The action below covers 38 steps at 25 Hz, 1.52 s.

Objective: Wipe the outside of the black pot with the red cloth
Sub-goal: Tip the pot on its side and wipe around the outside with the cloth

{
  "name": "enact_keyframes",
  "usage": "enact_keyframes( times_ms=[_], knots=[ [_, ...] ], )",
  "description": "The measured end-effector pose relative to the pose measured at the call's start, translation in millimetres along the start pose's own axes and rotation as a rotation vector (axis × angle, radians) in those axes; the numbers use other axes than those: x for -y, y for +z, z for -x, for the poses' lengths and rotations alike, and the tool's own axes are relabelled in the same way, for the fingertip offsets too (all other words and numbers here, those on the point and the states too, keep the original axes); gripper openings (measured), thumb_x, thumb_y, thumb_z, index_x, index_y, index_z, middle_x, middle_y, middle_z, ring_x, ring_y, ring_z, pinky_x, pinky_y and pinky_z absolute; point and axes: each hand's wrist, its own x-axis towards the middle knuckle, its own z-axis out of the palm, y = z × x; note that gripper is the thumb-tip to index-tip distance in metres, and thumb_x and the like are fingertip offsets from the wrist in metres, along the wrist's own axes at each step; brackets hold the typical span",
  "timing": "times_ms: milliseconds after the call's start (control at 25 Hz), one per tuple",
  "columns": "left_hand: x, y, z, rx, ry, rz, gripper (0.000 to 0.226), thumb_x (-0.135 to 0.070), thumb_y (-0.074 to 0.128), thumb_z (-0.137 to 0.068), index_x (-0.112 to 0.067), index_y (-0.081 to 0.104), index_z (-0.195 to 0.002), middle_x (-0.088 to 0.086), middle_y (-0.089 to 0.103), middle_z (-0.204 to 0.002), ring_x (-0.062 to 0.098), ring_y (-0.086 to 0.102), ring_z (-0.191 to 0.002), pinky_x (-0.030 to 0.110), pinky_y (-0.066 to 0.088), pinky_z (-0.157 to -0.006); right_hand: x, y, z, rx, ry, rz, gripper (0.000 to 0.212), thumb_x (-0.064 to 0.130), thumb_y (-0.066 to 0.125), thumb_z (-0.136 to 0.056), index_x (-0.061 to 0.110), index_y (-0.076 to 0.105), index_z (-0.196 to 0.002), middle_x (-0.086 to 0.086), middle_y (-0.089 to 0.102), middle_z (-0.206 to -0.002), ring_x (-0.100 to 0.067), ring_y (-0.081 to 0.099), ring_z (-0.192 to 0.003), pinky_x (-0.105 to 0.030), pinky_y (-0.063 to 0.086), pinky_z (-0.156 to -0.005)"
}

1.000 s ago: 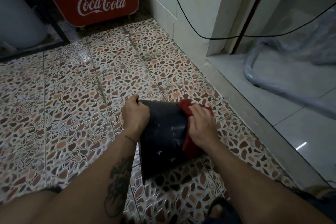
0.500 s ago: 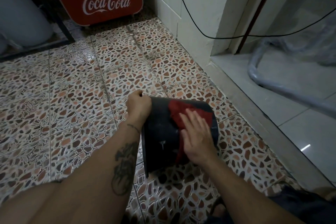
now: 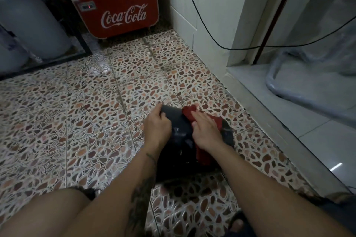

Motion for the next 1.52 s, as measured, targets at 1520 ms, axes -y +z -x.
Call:
enact_keyframes(
  times_ms=[1520],
  knots=[
    [28.6, 15.8, -15.2, 0.112, -0.120, 0.358, 0.039, -0.022, 0.049, -0.094, -0.023, 0.065, -0.129, -0.002, 0.065, -0.131, 0.013, 0.060, -0.116, 0.033, 0.045, -0.105, 25.7, 24.8, 35.7, 0.056, -0.187, 0.046, 0.066, 0.036, 0.027, -0.090, 0.040, 0.026, -0.156, 0.010, 0.013, -0.169, -0.012, 0.000, -0.154, -0.052, -0.017, -0.120]
  ],
)
